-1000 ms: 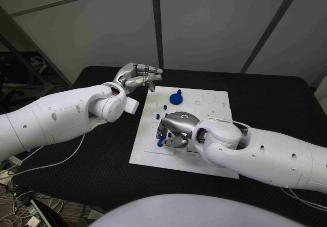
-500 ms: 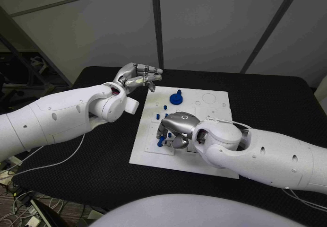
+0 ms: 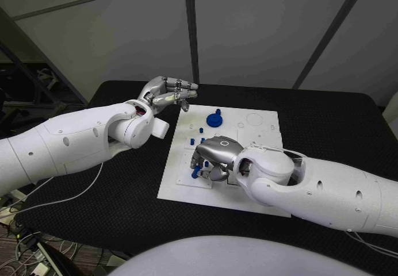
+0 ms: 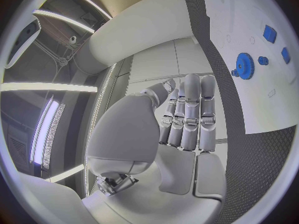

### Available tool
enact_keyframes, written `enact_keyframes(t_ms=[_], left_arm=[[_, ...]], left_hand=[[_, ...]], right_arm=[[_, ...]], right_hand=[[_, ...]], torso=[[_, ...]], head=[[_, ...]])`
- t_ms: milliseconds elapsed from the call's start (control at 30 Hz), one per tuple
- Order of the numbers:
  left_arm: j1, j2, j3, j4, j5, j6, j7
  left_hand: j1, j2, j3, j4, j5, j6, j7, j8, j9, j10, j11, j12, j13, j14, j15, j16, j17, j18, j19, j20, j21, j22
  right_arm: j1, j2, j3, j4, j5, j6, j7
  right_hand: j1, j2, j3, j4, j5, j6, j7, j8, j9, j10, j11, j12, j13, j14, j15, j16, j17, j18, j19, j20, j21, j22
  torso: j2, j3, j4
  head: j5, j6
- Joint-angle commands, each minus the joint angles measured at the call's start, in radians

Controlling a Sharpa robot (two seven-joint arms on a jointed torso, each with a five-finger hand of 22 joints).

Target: Assemble the parts on the task board

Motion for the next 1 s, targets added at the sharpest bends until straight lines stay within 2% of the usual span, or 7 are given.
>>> enact_keyframes(t_ms=[33, 233, 667, 833, 933, 1000], left_arm=[[0.001, 0.001, 0.001, 0.001, 0.002, 0.01, 0.004], [0.001, 0.0, 0.001, 0.002, 0.002, 0.01, 0.003], [0.001, 0.001, 0.001, 0.001, 0.002, 0.01, 0.003], [0.001, 0.002, 0.001, 0.001, 0.002, 0.01, 0.003], [0.001, 0.001, 0.001, 0.001, 0.002, 0.01, 0.002], [0.001, 0.001, 0.001, 0.001, 0.002, 0.01, 0.002]], left_hand=[[-0.001, 0.009, -0.005, -0.001, -0.002, -0.001, 0.007, 0.006, -0.001, -0.009, -0.001, 0.005, 0.001, -0.007, 0.003, -0.005, -0.001, -0.017, -0.006, 0.002, -0.005, -0.001], [-0.001, 0.009, -0.005, -0.001, -0.002, -0.001, 0.007, 0.006, -0.001, -0.009, -0.001, 0.005, 0.001, -0.007, 0.003, -0.005, -0.001, -0.017, -0.006, 0.002, -0.005, -0.001], [-0.001, 0.009, -0.005, -0.001, -0.002, -0.001, 0.007, 0.006, -0.001, -0.009, -0.001, 0.005, 0.001, -0.007, 0.003, -0.005, -0.001, -0.017, -0.006, 0.002, -0.005, -0.001], [-0.001, 0.009, -0.005, -0.001, -0.002, -0.001, 0.007, 0.006, -0.001, -0.009, -0.001, 0.005, 0.001, -0.007, 0.003, -0.005, -0.001, -0.017, -0.006, 0.002, -0.005, -0.001], [-0.001, 0.009, -0.005, -0.001, -0.002, -0.001, 0.007, 0.006, -0.001, -0.009, -0.001, 0.005, 0.001, -0.007, 0.003, -0.005, -0.001, -0.017, -0.006, 0.002, -0.005, -0.001], [-0.001, 0.009, -0.005, -0.001, -0.002, -0.001, 0.007, 0.006, -0.001, -0.009, -0.001, 0.005, 0.001, -0.007, 0.003, -0.005, -0.001, -0.017, -0.006, 0.002, -0.005, -0.001]], right_arm=[[-0.003, 0.001, -0.003, 0.003, -0.017, -0.002, -0.014], [-0.003, -0.001, -0.003, 0.007, -0.026, 0.002, -0.02], [-0.003, 0.015, -0.003, 0.003, -0.031, 0.062, -0.024], [-0.003, 0.024, -0.004, -0.002, -0.029, 0.065, -0.022], [-0.003, 0.027, -0.007, -0.003, -0.027, 0.06, -0.019], [-0.003, 0.026, -0.017, -0.001, -0.025, 0.058, -0.018]], right_hand=[[-0.01, 0.003, -0.005, 0.001, 0.007, 0.009, 0.0, 0.003, 0.002, 0.008, -0.002, -0.003, 0.001, 0.032, -0.008, 0.003, 0.001, -0.015, 0.002, 0.0, 0.004, 0.113], [-0.01, 0.004, -0.005, 0.001, 0.007, 0.01, 0.0, 0.003, 0.002, 0.009, -0.002, -0.004, 0.001, 0.032, -0.008, 0.004, 0.002, -0.016, 0.003, 0.0, 0.005, 0.114], [-0.025, -0.005, -0.016, 0.006, 0.0, 0.007, 0.0, -0.002, 0.001, 0.01, -0.001, -0.013, 0.0, 0.03, -0.007, 0.0, -0.007, -0.014, -0.002, 0.0, 0.0, 0.11], [-0.03, -0.007, -0.02, 0.008, 0.003, 0.002, 0.002, -0.007, 0.0, 0.004, 0.001, -0.021, -0.002, 0.028, -0.006, -0.001, -0.01, -0.013, -0.004, 0.001, -0.002, 0.108], [-0.032, -0.008, -0.02, 0.009, 0.005, -0.003, 0.004, -0.011, -0.002, -0.001, 0.003, -0.027, -0.003, 0.028, -0.005, -0.001, -0.011, -0.013, -0.005, 0.002, -0.003, 0.107], [-0.032, -0.009, -0.021, 0.009, 0.007, -0.008, 0.006, -0.014, -0.003, -0.006, 0.005, -0.032, -0.004, 0.028, -0.003, -0.001, -0.012, -0.013, -0.006, 0.003, -0.004, 0.107]], torso=[[0.0, -0.0002, 0.0006], [0.0, 0.0002, -0.0004], [0.0, -0.0009, 0.0007], [0.0, -0.0004, 0.0007], [0.0, -0.0003, 0.0009], [0.0, -0.0006, 0.0005]], head=[[0.0, 0.001], [0.002, -0.001], [0.002, -0.002], [0.004, -0.003], [0.004, -0.003], [0.005, -0.003]])
